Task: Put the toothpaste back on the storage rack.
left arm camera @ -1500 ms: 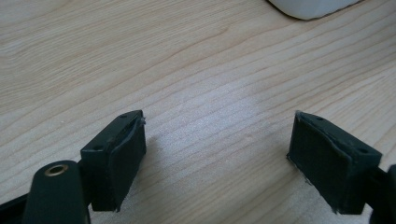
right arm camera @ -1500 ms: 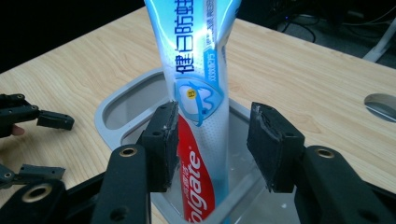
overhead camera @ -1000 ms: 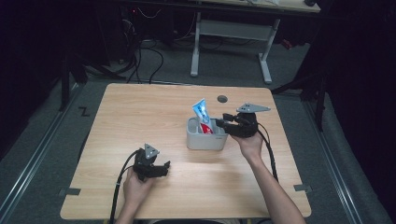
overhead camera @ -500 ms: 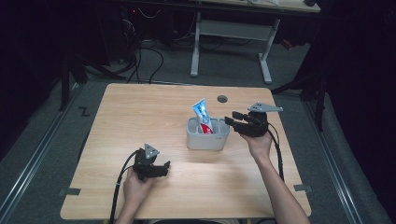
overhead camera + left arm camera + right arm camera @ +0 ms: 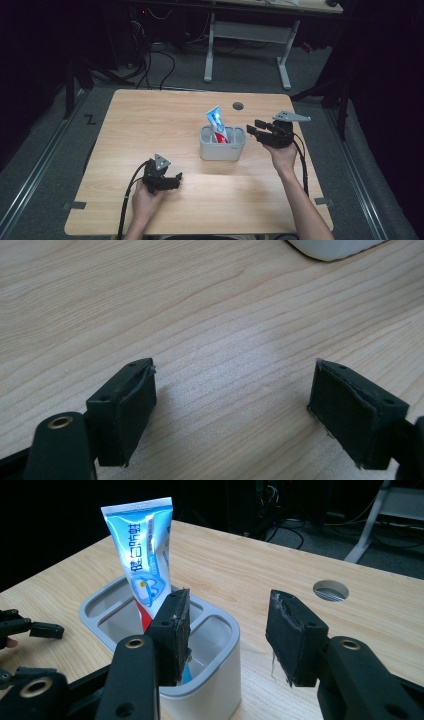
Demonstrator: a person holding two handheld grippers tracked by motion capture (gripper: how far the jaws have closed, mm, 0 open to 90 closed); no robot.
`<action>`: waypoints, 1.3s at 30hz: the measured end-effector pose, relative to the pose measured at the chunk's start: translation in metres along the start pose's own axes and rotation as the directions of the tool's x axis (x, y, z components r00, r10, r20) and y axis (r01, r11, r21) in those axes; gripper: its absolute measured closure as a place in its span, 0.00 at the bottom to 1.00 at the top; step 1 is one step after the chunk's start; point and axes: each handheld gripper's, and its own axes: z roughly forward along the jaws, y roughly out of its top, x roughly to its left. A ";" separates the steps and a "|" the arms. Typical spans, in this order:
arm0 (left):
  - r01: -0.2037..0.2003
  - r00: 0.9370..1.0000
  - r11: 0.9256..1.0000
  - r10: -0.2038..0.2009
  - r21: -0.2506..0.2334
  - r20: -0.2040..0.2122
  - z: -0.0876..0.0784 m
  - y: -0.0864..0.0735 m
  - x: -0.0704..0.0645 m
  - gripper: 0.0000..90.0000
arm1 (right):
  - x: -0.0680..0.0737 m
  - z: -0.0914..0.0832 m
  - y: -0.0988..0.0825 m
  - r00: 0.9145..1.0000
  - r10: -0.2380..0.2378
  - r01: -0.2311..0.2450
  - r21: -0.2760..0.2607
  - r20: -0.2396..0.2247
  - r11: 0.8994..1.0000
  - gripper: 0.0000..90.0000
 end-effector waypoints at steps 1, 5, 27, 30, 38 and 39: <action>0.000 1.000 1.000 0.000 0.000 0.000 0.000 0.000 0.000 0.21 | -0.002 -0.002 -0.001 1.000 0.004 -0.004 -0.002 0.003 1.000 0.58; 0.000 1.000 1.000 0.000 0.000 0.000 0.000 0.000 0.000 0.21 | -0.003 -0.005 -0.003 1.000 0.008 -0.008 0.001 0.008 1.000 0.58; -0.001 1.000 1.000 0.001 0.000 0.000 0.000 0.000 0.000 0.21 | -0.015 -0.029 -0.018 0.999 0.032 -0.032 -0.002 0.033 0.999 0.58; -0.001 1.000 1.000 0.001 0.000 -0.001 0.000 0.000 0.000 0.21 | -0.016 -0.031 -0.020 0.999 0.035 -0.034 -0.001 0.037 0.999 0.58; -0.001 1.000 1.000 0.001 0.000 -0.001 0.000 0.000 0.000 0.21 | -0.019 -0.034 -0.028 0.998 0.041 -0.042 0.014 0.048 0.999 0.58; -0.001 1.000 1.000 0.001 0.000 -0.001 0.000 0.000 0.000 0.21 | -0.020 -0.034 -0.029 0.998 0.042 -0.043 0.012 0.048 0.999 0.58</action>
